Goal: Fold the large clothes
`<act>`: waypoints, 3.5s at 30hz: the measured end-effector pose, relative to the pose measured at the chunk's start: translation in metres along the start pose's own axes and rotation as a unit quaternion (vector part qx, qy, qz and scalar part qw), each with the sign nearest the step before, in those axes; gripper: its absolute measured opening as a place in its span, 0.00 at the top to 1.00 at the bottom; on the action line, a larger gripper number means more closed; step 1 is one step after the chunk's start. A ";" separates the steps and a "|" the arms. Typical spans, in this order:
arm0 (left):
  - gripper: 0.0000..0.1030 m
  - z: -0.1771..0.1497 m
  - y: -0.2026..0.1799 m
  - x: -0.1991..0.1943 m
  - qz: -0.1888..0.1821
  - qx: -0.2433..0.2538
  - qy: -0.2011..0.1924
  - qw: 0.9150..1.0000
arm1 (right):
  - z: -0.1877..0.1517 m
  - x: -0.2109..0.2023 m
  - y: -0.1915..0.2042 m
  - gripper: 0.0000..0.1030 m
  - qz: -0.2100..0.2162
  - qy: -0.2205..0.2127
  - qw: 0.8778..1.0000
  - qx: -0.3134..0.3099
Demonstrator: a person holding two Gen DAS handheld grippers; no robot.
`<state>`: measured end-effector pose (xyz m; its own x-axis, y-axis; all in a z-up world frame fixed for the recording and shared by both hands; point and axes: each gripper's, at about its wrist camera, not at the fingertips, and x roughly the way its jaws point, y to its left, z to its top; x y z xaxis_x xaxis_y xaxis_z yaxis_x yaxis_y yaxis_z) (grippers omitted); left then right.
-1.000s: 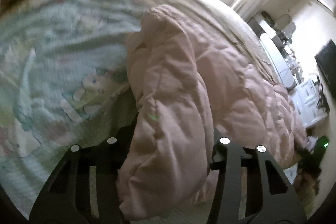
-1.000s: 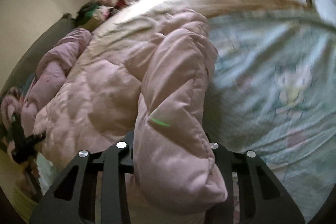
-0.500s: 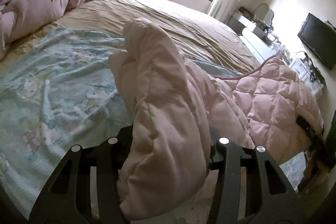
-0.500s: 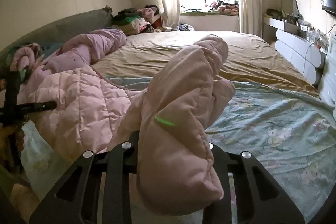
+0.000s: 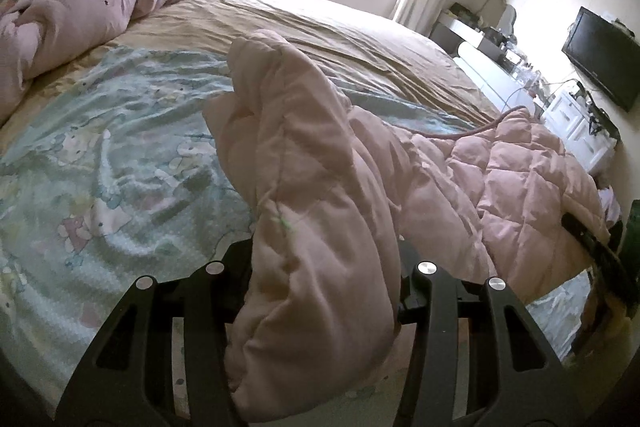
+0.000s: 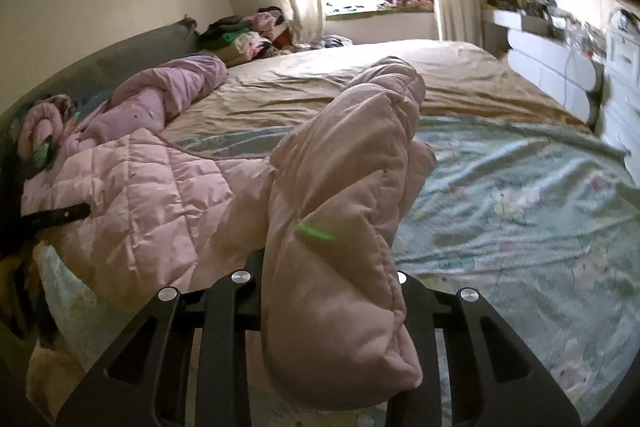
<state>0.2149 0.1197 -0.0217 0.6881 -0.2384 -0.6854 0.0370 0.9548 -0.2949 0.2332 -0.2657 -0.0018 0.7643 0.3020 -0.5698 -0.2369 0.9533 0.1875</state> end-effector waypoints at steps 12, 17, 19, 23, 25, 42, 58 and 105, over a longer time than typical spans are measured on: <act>0.57 -0.019 0.027 0.025 0.025 -0.019 0.026 0.999 | -0.038 0.029 -0.061 0.67 -0.036 0.056 0.991 0.114; 0.49 -0.033 0.041 0.038 0.039 -0.024 0.034 0.998 | -0.061 0.048 -0.082 0.46 -0.055 0.090 0.981 0.166; 0.43 -0.037 0.047 0.043 0.043 -0.025 0.036 0.998 | -0.065 0.053 -0.087 0.36 -0.060 0.099 0.976 0.182; 0.32 -0.045 0.056 0.047 0.049 -0.034 0.036 0.998 | -0.073 0.059 -0.099 0.17 -0.061 0.116 0.967 0.220; 0.24 -0.050 0.062 0.050 0.047 -0.041 0.036 0.997 | -0.079 0.059 -0.107 0.15 -0.054 0.119 0.962 0.240; 0.09 -0.050 0.042 -0.023 0.073 0.003 0.006 0.997 | -0.036 -0.056 -0.056 0.04 -0.129 0.001 0.981 0.147; 0.09 -0.046 -0.054 -0.127 0.058 0.074 -0.088 0.992 | -0.018 -0.141 0.055 0.04 -0.090 -0.067 0.993 0.023; 0.09 -0.136 -0.093 -0.141 0.062 0.084 -0.066 0.992 | -0.105 -0.148 0.107 0.04 -0.046 -0.014 0.999 0.015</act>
<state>0.0162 0.0406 0.0122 0.7835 -0.1021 -0.6129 0.0580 0.9941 -0.0914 0.0317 -0.2071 0.0184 0.7988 0.2128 -0.5626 -0.1479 0.9761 0.1592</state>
